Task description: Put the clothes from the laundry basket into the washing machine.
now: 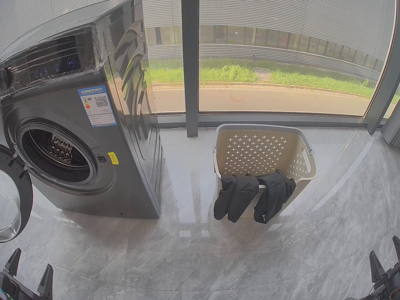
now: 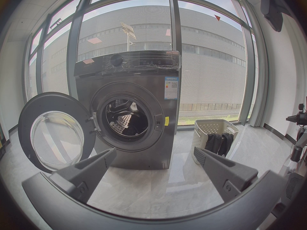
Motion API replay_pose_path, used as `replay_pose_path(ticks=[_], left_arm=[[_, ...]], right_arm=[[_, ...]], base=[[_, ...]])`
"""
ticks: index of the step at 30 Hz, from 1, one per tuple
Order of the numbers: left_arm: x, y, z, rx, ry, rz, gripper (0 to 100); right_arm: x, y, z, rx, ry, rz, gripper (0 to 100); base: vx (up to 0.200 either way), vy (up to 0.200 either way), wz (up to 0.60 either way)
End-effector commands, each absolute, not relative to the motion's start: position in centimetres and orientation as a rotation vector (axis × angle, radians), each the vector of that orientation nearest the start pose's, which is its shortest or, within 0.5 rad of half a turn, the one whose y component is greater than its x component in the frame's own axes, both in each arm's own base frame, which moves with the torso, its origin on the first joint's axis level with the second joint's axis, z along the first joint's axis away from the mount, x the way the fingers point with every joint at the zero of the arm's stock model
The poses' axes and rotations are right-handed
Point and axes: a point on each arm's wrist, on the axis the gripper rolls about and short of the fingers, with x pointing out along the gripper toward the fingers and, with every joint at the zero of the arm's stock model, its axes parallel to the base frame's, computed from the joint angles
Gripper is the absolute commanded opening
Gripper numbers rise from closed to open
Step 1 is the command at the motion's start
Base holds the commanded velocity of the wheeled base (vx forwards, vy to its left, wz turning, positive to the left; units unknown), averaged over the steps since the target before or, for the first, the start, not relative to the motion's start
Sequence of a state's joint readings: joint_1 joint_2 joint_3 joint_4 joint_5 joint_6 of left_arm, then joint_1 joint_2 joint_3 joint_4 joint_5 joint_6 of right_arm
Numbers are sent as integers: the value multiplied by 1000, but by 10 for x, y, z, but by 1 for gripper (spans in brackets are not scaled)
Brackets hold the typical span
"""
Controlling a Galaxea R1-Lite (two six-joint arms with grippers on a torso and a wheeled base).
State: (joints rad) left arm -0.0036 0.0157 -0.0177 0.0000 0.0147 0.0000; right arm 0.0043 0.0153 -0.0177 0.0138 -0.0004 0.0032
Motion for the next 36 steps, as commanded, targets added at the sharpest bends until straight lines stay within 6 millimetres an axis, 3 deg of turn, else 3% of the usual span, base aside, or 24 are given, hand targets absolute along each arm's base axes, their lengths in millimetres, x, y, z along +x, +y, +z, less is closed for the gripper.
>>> replay_pose_path(ticks=[1,9,27,36], left_arm=[[-23,0,76,0,-3,12,100],[-23,0,76,2,-2,12,100],[-23,0,76,0,-3,11,100],[-23,0,76,0,-3,11,100]], right_arm=[[-23,0,76,3,6,5,100],[-23,0,76,3,8,5,100],[-23,0,76,5,8,3,100],[-23,0,76,11,2,3,100]], base=[[0,-200,0],[0,-200,0],[0,0,0],[200,0,0]])
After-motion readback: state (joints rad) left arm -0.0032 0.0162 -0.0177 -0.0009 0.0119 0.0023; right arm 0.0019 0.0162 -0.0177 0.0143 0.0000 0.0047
